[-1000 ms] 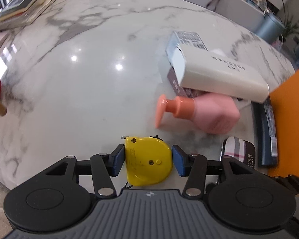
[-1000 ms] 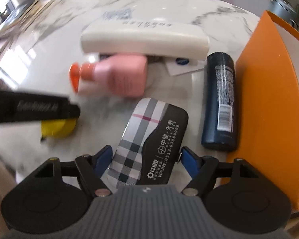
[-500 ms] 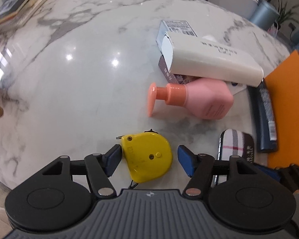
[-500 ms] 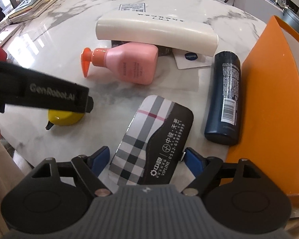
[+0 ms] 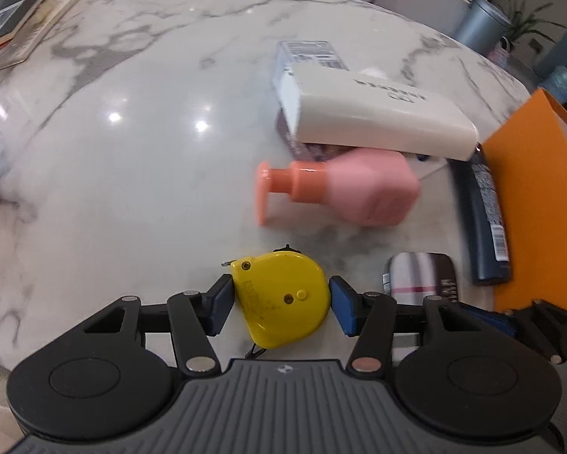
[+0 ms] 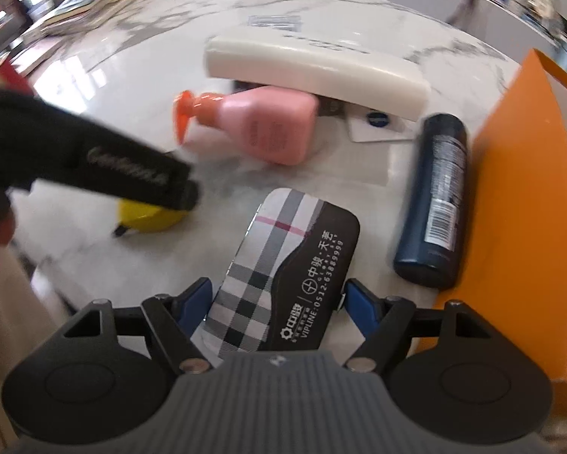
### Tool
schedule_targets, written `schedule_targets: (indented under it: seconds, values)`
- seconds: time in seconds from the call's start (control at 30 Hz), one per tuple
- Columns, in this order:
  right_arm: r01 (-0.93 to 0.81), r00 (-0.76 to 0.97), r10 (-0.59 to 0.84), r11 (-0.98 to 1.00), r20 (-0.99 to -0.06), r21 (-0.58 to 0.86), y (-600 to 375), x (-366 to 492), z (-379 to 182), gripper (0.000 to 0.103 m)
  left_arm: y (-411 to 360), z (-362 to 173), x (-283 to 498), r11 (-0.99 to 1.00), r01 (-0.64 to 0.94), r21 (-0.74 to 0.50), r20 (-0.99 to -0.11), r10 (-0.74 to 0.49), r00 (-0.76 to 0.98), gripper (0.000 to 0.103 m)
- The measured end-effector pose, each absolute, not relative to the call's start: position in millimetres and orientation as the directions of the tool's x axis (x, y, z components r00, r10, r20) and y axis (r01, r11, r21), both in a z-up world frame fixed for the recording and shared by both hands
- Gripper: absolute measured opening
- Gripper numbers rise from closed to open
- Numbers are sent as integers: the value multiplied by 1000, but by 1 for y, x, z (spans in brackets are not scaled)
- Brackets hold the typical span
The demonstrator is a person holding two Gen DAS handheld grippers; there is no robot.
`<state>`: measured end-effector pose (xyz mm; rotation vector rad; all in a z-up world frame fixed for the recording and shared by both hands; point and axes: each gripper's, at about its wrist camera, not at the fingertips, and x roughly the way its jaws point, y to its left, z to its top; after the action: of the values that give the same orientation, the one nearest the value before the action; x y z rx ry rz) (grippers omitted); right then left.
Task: Organize rigid objects
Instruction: 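Close the right tool on the black-and-white plaid case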
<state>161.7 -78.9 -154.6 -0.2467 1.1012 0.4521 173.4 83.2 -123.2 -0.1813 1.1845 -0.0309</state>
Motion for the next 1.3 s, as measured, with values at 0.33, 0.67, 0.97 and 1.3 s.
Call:
schedule_targets:
  seconds: [0.33, 0.67, 0.97, 1.3]
  values:
    - [-399, 347, 233, 913, -909, 81, -84, 171, -153, 79, 75, -124, 174, 992, -54, -118, -925, -90, 369, 67]
    - [-394, 406, 188, 919, -895, 14, -69, 163, -154, 70, 68, -125, 174, 997, -24, -75, -925, -60, 376, 62]
    - [-410, 449, 238, 911, -861, 38, -79, 156, -132, 68, 78, -109, 167, 986, -45, -159, -896, -125, 427, 62]
    - [-390, 527, 298, 917, -796, 85, -103, 148, -83, 0, 88, -62, 146, 974, -70, -217, -850, -153, 504, 62]
